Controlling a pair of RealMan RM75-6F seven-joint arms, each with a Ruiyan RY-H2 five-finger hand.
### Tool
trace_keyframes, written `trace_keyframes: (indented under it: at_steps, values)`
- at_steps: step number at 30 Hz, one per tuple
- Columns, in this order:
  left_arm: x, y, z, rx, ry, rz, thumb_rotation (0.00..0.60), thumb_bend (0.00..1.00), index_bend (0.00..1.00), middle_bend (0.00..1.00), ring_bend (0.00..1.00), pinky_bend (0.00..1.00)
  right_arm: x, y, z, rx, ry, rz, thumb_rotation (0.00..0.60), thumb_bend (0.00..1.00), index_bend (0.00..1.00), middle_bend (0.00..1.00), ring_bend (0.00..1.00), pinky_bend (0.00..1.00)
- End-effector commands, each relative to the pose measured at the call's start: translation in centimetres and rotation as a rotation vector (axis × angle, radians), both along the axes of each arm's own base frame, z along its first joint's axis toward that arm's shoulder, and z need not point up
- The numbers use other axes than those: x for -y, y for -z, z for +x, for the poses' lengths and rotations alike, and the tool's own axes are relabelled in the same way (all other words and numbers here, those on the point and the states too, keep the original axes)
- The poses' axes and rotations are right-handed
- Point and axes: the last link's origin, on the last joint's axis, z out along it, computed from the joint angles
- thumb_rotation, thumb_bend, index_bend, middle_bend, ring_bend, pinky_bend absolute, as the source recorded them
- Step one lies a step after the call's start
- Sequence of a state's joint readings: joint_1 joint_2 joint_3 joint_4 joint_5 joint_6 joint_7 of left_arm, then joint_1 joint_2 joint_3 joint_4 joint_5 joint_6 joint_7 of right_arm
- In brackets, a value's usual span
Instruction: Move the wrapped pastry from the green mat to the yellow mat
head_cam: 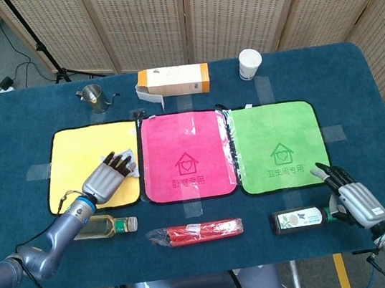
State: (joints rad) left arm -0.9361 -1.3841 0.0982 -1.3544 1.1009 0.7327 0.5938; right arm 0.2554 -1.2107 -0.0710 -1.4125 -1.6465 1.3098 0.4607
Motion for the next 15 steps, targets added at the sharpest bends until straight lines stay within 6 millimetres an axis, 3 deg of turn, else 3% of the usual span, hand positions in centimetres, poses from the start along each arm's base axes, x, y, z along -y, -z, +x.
trace_keyframes:
  at_steps: [1,9,15]
  values:
    - [0.3,-1.0,-1.1,-0.013,-0.006,0.014,0.6,0.67,0.0,0.0,0.0,0.0,-0.1,0.1,0.1,-0.001,-0.003,0.003,0.6,0.93,0.08,0.0,0.0,0.0]
    - [1.3,-4.1,-3.3,-0.032,-0.022,0.053,0.6,0.67,0.0,0.0,0.0,0.0,-0.2,0.2,0.3,-0.003,-0.012,0.007,0.6,0.93,0.08,0.0,0.0,0.0]
    - [2.1,-5.2,-4.4,-0.017,-0.051,0.07,0.6,0.67,0.0,0.0,0.0,0.0,-0.4,0.1,0.5,0.001,-0.02,0.004,0.6,0.93,0.08,0.0,0.0,0.0]
